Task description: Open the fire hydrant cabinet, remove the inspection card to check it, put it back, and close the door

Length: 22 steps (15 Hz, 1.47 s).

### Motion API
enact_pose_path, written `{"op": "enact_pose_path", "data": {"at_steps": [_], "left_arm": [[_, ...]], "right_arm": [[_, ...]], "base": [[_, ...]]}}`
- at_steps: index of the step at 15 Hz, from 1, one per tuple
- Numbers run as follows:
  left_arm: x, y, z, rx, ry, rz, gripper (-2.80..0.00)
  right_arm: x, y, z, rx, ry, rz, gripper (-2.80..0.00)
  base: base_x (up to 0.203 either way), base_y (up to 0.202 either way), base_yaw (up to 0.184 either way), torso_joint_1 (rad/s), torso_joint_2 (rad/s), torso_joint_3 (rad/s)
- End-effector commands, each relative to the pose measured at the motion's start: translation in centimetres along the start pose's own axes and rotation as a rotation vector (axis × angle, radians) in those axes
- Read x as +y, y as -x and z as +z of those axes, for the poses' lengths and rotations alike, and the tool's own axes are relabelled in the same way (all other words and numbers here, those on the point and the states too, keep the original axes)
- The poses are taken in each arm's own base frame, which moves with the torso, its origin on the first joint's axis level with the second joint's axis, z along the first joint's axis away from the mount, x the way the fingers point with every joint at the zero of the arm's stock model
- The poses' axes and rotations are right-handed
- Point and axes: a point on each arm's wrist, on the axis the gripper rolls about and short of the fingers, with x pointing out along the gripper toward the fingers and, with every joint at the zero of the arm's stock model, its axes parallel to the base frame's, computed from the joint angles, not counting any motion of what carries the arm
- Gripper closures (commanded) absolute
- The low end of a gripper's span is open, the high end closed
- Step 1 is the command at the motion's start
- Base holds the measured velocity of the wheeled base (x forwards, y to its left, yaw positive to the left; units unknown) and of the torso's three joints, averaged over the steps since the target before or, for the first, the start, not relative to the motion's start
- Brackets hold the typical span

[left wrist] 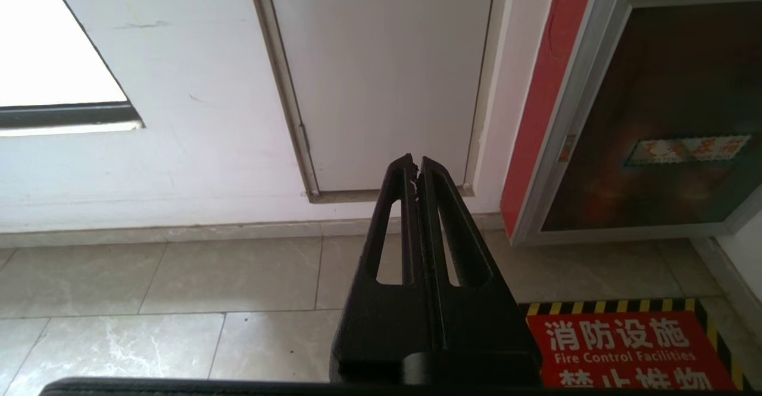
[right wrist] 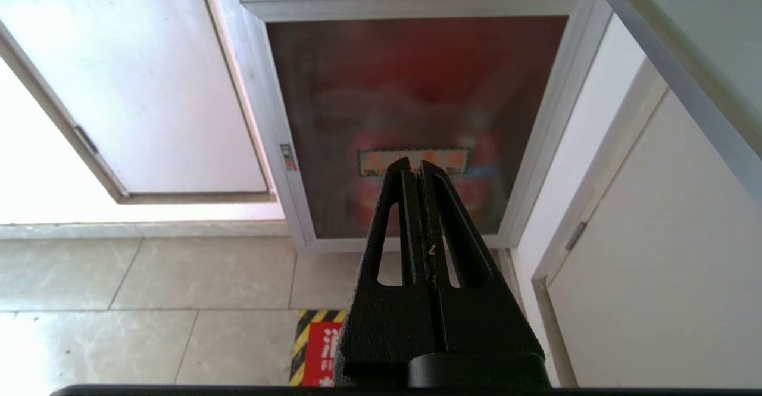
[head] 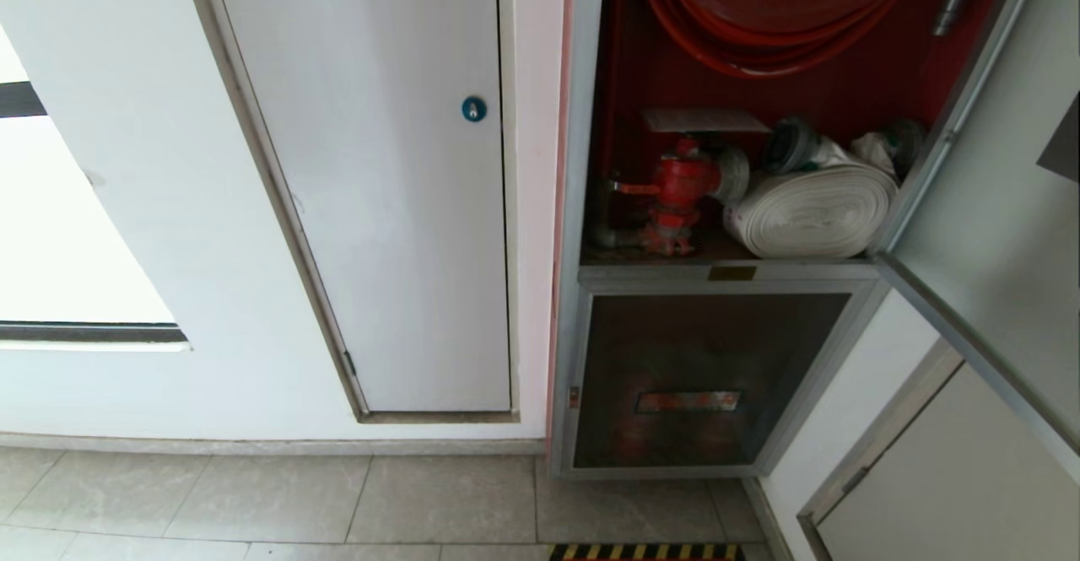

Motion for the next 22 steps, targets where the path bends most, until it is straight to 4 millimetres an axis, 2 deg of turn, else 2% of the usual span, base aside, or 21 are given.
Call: {"op": "enact_pose_path", "data": {"at_steps": [1, 22], "left_arm": [[0.0, -0.01, 0.0, 0.001, 0.0, 0.0, 0.0], [0.02, -0.01, 0.0, 0.001, 0.012, 0.01, 0.0]], "right_arm": [[0.0, -0.01, 0.0, 0.002, 0.0, 0.001, 0.0], [0.0, 0.0, 0.04, 0.0, 0.0, 0.001, 0.0]], "base": [[0.194, 0.0, 0.003, 0.0, 0.0, 0.005], [0.194, 0.0, 0.0, 0.001, 0.0, 0.002]]}}
